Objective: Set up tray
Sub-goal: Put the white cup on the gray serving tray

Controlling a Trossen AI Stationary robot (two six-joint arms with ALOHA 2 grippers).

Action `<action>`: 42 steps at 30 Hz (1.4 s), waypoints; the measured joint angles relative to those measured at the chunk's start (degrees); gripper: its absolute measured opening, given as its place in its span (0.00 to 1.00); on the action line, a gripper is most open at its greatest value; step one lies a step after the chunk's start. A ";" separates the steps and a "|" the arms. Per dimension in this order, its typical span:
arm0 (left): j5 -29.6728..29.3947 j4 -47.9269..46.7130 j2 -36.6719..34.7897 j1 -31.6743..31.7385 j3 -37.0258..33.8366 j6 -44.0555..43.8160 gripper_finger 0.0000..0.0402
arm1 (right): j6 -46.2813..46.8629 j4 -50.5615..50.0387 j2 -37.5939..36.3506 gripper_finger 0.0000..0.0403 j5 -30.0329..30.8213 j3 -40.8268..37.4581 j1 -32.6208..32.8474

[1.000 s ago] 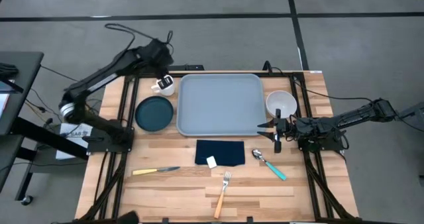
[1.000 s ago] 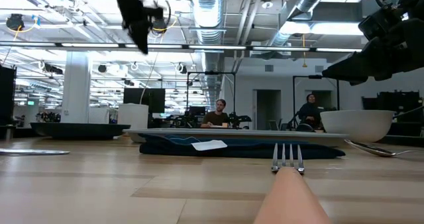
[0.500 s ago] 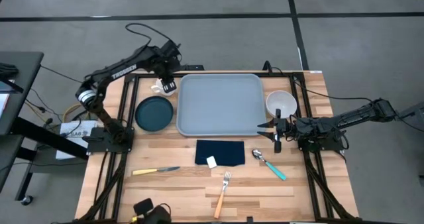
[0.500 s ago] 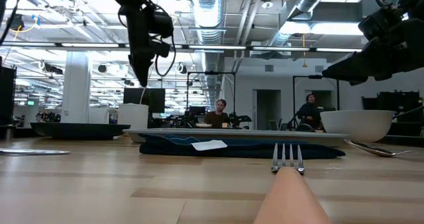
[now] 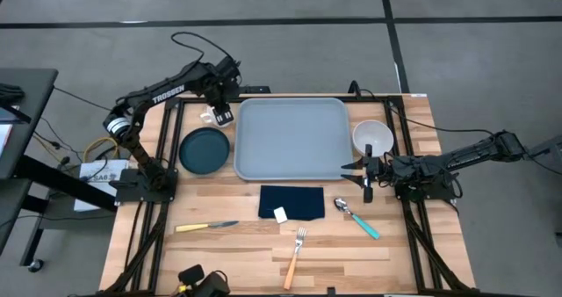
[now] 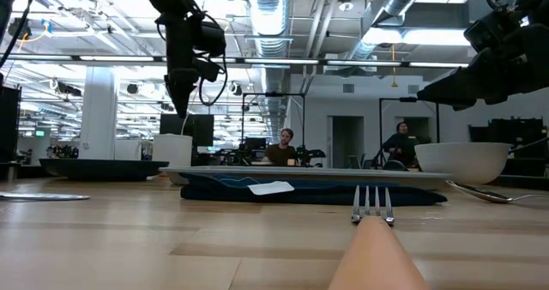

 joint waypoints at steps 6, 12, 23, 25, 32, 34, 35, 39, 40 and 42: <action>-0.01 -1.45 0.00 0.00 -1.16 -0.50 0.41 | 0.01 0.00 0.00 0.30 0.00 -0.01 0.00; 0.63 -1.52 -0.04 0.00 -3.08 3.15 0.44 | -0.01 0.00 0.02 0.30 0.00 0.00 0.00; -1.91 0.38 -0.04 0.00 -5.92 7.05 0.43 | -0.01 0.00 0.00 0.30 0.00 0.00 0.01; -1.91 0.44 -0.04 0.00 -5.92 7.80 0.43 | -0.01 0.00 0.01 0.30 0.00 0.00 0.00; -5.07 1.89 -0.01 -0.02 -5.92 9.82 0.43 | 0.00 -0.01 0.01 0.30 0.00 -0.01 0.00; -6.61 1.69 -0.02 -0.02 -5.92 11.91 0.43 | -0.01 0.00 0.00 0.30 0.00 0.00 0.00; -7.41 1.68 -0.01 -0.02 -5.92 13.04 0.43 | -0.01 0.00 0.01 0.30 0.00 -0.01 0.00; -7.79 1.68 -0.01 -0.02 -5.92 14.35 0.43 | 0.00 -0.01 0.00 0.30 0.00 -0.01 0.00; -7.29 1.68 -0.01 -0.02 -5.92 13.50 0.43 | 0.00 0.00 0.01 0.30 0.00 0.00 0.00; -5.60 1.70 -0.01 -0.02 -5.92 10.28 0.43 | 0.00 -0.01 0.00 0.30 0.00 0.00 0.00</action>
